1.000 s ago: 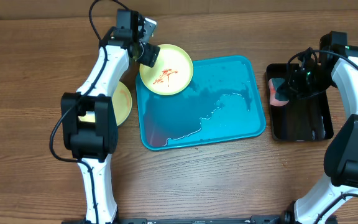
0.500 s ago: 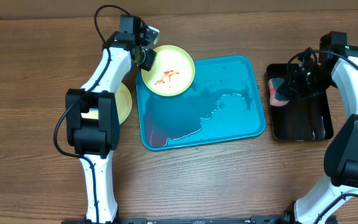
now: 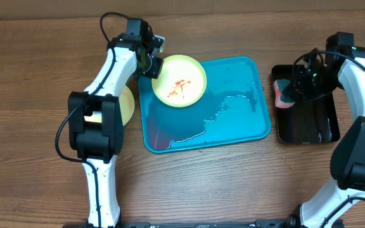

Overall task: Clean dirty plates on tray and stack at the side
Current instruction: 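Pull the yellow plate to the tray center and bring the sponge onto it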

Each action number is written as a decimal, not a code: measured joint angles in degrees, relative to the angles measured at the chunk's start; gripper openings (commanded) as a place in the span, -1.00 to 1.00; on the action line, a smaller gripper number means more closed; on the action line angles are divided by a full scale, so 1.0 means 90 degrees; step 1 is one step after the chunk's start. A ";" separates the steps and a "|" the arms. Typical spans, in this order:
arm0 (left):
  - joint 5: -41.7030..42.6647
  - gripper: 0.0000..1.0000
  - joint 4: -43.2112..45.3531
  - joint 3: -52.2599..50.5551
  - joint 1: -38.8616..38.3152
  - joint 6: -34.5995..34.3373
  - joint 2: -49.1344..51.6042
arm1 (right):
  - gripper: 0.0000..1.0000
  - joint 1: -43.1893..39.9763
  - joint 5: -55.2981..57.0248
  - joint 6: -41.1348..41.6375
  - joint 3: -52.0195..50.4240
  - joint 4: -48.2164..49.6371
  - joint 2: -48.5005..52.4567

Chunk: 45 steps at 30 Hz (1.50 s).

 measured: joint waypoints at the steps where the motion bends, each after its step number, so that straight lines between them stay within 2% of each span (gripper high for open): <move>1: 0.0036 -0.92 -0.0250 0.0005 -0.0034 -0.0236 -0.0019 | -0.92 0.0002 -0.0017 0.0005 0.0000 0.0007 0.0000; 8: 0.0168 -0.92 -0.1564 0.0012 -0.0510 -0.2132 -0.0034 | -0.92 0.0228 -0.0087 0.0005 0.0000 0.0036 0.0000; 14: -0.0039 -0.92 -0.1423 0.0012 -0.1273 -0.3330 -0.0034 | -0.92 0.1088 0.0027 0.0304 0.0000 0.0357 0.0000; 19: -0.0221 -0.92 -0.1217 0.0012 -0.1802 -0.3966 -0.0036 | -0.92 0.1860 0.0444 0.0612 0.0000 0.0629 0.0000; 27: 0.0245 -0.92 -0.1042 0.0012 -0.1821 -0.4311 -0.0036 | -0.92 0.2555 0.1061 0.0986 -0.0070 0.1469 0.0000; 35: 0.0860 -0.91 -0.0860 0.0012 -0.1814 -0.4311 -0.0036 | -0.92 0.2698 0.1377 0.1073 -0.0748 0.2229 0.0002; 45: 0.0933 -0.92 -0.0758 0.0012 -0.1814 -0.4311 -0.0034 | -0.92 0.2703 0.1780 0.0845 -0.1494 0.2851 0.0134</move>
